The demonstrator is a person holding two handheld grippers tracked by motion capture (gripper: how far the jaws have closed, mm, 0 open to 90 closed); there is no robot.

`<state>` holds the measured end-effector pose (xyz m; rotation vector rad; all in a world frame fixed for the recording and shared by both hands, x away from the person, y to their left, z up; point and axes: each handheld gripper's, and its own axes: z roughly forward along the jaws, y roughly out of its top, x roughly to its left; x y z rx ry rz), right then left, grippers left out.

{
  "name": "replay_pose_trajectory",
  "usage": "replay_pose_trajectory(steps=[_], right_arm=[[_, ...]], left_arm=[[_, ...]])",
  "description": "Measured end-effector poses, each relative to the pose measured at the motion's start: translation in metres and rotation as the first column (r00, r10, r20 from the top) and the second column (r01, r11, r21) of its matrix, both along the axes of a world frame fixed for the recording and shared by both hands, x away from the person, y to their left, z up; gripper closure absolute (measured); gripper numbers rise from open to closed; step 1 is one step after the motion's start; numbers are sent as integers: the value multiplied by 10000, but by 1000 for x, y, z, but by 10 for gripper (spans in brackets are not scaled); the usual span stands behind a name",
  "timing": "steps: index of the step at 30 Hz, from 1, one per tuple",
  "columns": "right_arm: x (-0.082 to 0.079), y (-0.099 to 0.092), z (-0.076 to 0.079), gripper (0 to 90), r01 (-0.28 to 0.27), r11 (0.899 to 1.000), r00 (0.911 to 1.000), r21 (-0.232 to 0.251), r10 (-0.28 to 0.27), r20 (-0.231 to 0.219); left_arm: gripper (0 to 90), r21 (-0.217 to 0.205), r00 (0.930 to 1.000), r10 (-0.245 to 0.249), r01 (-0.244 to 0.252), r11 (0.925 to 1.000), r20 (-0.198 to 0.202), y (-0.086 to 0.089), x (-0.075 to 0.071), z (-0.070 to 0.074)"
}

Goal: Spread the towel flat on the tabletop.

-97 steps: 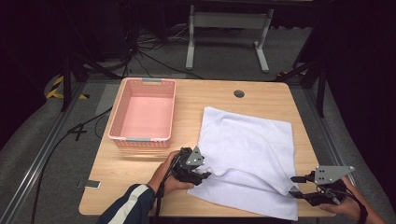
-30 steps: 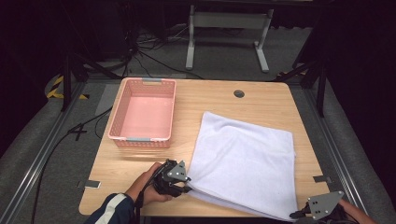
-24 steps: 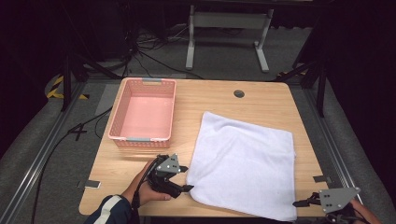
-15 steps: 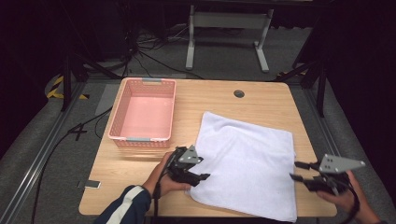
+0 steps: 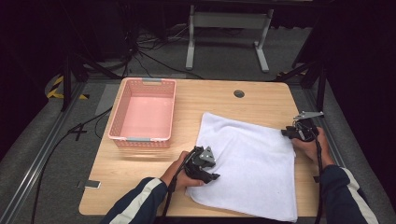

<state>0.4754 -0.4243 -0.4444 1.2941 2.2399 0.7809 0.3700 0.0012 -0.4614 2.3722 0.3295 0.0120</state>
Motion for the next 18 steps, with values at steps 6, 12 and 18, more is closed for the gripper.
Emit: replay_pose_trajectory(steps=[6,12,18], right_arm=[[14,2,-1,667,172,9994,9995,-300,-165,252],[25,4,-1,613,443,9982,9982,-399,-426,423],[23,0,3,523,156,9996,9991,240,-165,385]], left_arm=[[511,164,9982,-507,512,9986,-314,-2,-27,2],[364,243,9943,844,-861,9960,655,-8,-13,10],[305,-559,9297,3555,-3515,9345,967,-17,60,18]])
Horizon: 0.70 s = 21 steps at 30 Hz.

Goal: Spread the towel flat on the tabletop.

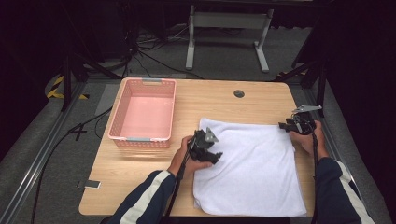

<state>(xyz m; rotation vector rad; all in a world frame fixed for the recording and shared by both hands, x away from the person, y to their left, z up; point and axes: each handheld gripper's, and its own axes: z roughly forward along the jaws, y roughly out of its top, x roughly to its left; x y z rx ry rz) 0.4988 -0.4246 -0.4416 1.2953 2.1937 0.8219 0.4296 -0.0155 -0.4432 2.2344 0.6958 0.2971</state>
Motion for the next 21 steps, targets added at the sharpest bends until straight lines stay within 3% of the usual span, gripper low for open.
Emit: replay_pose_trajectory(steps=[4,6,10,13,15,18,21], right_arm=[[-3,-5,3,474,-373,9975,9992,604,380,-105],[-4,-6,4,467,-443,9961,9989,765,452,-103],[-4,-3,2,443,-555,9969,9977,563,576,-365],[-3,-3,-2,435,-395,9974,9979,602,425,-498],[-1,-3,-6,416,-366,9982,9969,474,398,-680],[1,-6,-7,404,-340,9975,9974,624,378,-615],[2,-7,-9,394,-289,9970,9979,715,330,-560]], left_arm=[[285,-25,9917,1258,-1258,9921,258,-3,41,-3],[279,-63,9882,1522,-1522,9883,146,-3,55,-4],[283,391,9720,2336,-2344,9713,261,-3,78,-10],[276,472,9587,2845,-2841,9576,-29,0,91,-17],[241,380,9580,2860,-2850,9578,-219,3,97,-20],[233,91,9542,2954,-2953,9554,-467,4,104,-22],[239,-88,9592,2764,-2774,9607,-588,4,108,-24]])
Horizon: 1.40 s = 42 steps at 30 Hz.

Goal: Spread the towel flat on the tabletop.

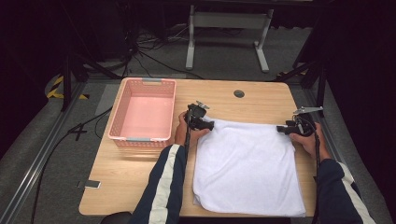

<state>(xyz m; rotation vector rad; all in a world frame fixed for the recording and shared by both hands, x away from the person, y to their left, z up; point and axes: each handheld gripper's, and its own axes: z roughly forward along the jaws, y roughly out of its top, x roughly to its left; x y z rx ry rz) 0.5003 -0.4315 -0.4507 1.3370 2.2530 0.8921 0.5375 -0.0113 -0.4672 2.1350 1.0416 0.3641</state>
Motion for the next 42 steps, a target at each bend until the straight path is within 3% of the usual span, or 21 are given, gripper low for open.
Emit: replay_pose_trajectory(steps=[2,3,4,5,9,10,12,15,18,19,21,26,28,30,31,35,36,38,40,41,42], right_arm=[[0,0,0,394,1,10000,10000,47,-1,0],[-1,0,-1,467,-97,9998,9999,158,96,61],[-1,0,-1,467,-97,9998,9999,158,96,61],[-1,-1,0,504,-213,9997,9998,97,212,60],[-3,0,1,766,-616,9963,9978,601,629,-197],[-4,0,0,777,-587,9955,9978,740,609,-273],[-4,0,1,814,-673,9960,9975,586,685,-173],[-3,5,7,823,-626,9980,9976,77,623,308],[-2,7,23,824,-549,9980,9913,317,507,1211],[-2,7,29,823,-511,9983,9875,284,462,1504],[-3,7,40,823,-573,9974,9803,432,481,1918],[-7,7,60,823,-838,9949,9652,560,671,2529],[-11,7,67,823,-1053,9918,9575,726,814,2766],[-15,7,72,823,-1257,9879,9525,904,947,2896],[-18,8,74,823,-1391,9852,9508,1002,1046,2918],[-36,8,82,823,-2073,9723,9394,1082,1669,2994],[-42,8,83,823,-2255,9686,9366,1048,1859,2970],[-57,8,85,822,-2833,9526,9253,1108,2412,2927],[-73,9,86,821,-3416,9349,9082,962,3021,2897],[-82,9,86,820,-3748,9213,8993,1037,3341,2821],[-82,9,86,820,-3748,9213,8993,1037,3341,2821]], left_arm=[[269,-81,10000,-78,78,9999,-19,-1,1,0],[318,-35,9988,-489,489,9988,2,-1,1,1],[392,-35,9988,-489,489,9988,2,-1,1,1],[392,-27,9958,-913,913,9958,-41,-1,0,3],[722,-94,9891,-1434,1432,9897,-334,0,-1,6],[768,-193,9928,-1166,1162,9930,-262,2,0,6],[797,-418,9969,-789,790,9960,49,3,-1,6],[812,-237,9965,-531,547,9982,651,0,-1,17],[814,-399,9895,-136,196,9990,1439,-3,-2,33],[813,-399,9895,-136,196,9990,1439,-3,-2,33],[813,-792,9815,185,-34,9969,1904,-3,-3,44],[814,-1090,9748,184,60,9940,2222,-1,-9,59],[814,-1481,9720,173,181,9888,2342,-1,-14,64],[815,-1759,9687,-37,489,9832,2484,-2,-23,72],[815,-1632,9666,-225,660,9844,2554,-1,-29,78],[816,-1740,9497,-1072,1635,9711,2942,5,-63,98],[817,-1598,9414,-1380,1941,9679,3077,8,-73,101],[817,-1326,9249,-1978,2516,9587,3248,17,-95,105],[817,-1141,9105,-2451,2969,9481,3330,28,-113,104],[817,-1121,9050,-2676,3192,9410,3308,33,-121,102],[816,-1121,9050,-2676,3192,9410,3308,33,-121,102]])
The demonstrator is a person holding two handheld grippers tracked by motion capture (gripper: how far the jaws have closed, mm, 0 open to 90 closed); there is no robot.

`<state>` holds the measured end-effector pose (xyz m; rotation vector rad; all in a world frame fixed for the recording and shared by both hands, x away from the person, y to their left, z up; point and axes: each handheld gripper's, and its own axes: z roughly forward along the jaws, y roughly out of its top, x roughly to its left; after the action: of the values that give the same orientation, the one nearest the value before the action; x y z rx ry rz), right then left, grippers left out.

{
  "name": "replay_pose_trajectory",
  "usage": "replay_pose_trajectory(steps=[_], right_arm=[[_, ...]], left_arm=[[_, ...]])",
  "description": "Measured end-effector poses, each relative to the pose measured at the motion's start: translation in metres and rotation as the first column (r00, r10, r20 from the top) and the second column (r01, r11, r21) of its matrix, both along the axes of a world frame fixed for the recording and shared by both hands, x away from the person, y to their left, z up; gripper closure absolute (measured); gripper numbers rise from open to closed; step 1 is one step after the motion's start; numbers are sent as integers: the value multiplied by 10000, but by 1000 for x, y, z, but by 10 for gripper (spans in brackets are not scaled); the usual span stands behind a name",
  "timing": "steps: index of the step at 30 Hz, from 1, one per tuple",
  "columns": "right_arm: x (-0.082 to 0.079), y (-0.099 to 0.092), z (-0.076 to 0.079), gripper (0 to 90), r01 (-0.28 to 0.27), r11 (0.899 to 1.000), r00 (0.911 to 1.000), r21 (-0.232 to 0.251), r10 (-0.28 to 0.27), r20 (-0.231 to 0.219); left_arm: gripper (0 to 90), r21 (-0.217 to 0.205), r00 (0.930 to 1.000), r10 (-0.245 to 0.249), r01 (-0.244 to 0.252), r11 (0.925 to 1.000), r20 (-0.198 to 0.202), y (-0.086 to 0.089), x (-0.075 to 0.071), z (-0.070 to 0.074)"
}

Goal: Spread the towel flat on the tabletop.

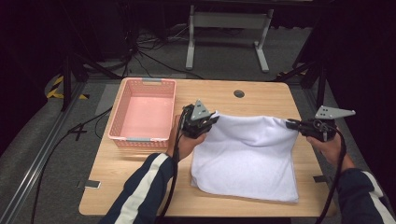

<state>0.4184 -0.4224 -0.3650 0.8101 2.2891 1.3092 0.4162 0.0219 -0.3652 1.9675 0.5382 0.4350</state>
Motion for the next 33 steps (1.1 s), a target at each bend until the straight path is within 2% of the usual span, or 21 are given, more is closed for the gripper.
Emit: replay_pose_trajectory(steps=[2,3,4,5,6,8,12,13,14,15,16,17,18,20,21,24,25,27,28,30,33], right_arm=[[-21,2,-3,819,-844,9963,9964,-182,845,32],[-39,2,-7,817,-1541,9876,9880,-296,1539,-90],[-39,2,-7,817,-1541,9876,9880,-296,1539,-90],[-59,1,-12,814,-2186,9743,9758,-541,2179,-184],[-59,1,-12,814,-2186,9743,9758,-541,2179,-184],[-78,-2,-20,809,-2903,9549,9563,-627,2871,-559],[-105,-5,-36,794,-3815,9182,9217,-1067,3691,-1191],[-110,-5,-38,794,-3921,9133,9167,-1106,3777,-1305],[-115,-5,-43,790,-4117,9044,9068,-1124,3942,-1494],[-122,-2,-50,785,-4298,8899,8974,-1529,4023,-1812],[-124,-1,-53,786,-4444,8809,8898,-1632,4129,-1942],[-126,0,-56,784,-4587,8736,8808,-1625,4229,-2127],[-126,0,-56,784,-4587,8736,8808,-1625,4229,-2127],[-130,3,-65,785,-4821,8513,8666,-2068,4288,-2551],[-130,4,-68,786,-4830,8469,8653,-2224,4228,-2693],[-129,5,-76,797,-4620,8515,8760,-2479,3945,-2776],[-128,5,-76,799,-4551,8530,8804,-2553,3883,-2722],[-124,7,-76,805,-4072,8662,9070,-2896,3463,-2397],[-122,8,-76,805,-3886,8681,9169,-3089,3312,-2225],[-114,9,-76,807,-3229,8822,9444,-3426,2769,-1771],[-102,9,-76,809,-2544,8955,9662,-3653,2193,-1351]], left_arm=[[816,115,9989,-455,456,9989,-85,13,-17,-8],[815,48,9981,-595,596,9982,-183,18,-24,-13],[815,230,9974,-717,720,9971,-102,23,-30,-18],[813,287,9963,-823,831,9961,-263,28,-37,-24],[813,381,9944,-1032,1041,9938,-235,33,-43,-29],[812,723,9890,-1413,1442,9869,-439,41,-55,-42],[806,1570,9729,-2183,2280,9609,-767,46,-72,-60],[806,1895,9657,-2454,2575,9475,-849,46,-75,-65],[804,2056,9634,-2529,2663,9417,-893,47,-78,-69],[801,2319,9592,-2666,2815,9311,-940,48,-79,-71],[801,2669,9538,-2781,2989,9162,-1136,48,-80,-77],[800,2669,9538,-2781,2989,9162,-1136,48,-80,-77],[800,2690,9492,-2837,3111,9115,-1363,48,-81,-80],[797,3213,9461,-2895,3217,8907,-1450,47,-80,-84],[799,3283,9463,-2901,3217,8881,-1426,47,-80,-87],[800,3613,9526,-2708,3031,8818,-1385,43,-77,-93],[801,3745,9597,-2466,2796,8841,-1345,39,-76,-93],[803,3954,9680,-2222,2504,8837,-1163,35,-72,-92],[803,4033,9744,-1992,2247,8871,-1047,33,-67,-93],[806,3990,9785,-1772,2050,8937,-1059,31,-60,-93],[807,3920,9820,-1565,1856,9010,-1053,30,-53,-93]])
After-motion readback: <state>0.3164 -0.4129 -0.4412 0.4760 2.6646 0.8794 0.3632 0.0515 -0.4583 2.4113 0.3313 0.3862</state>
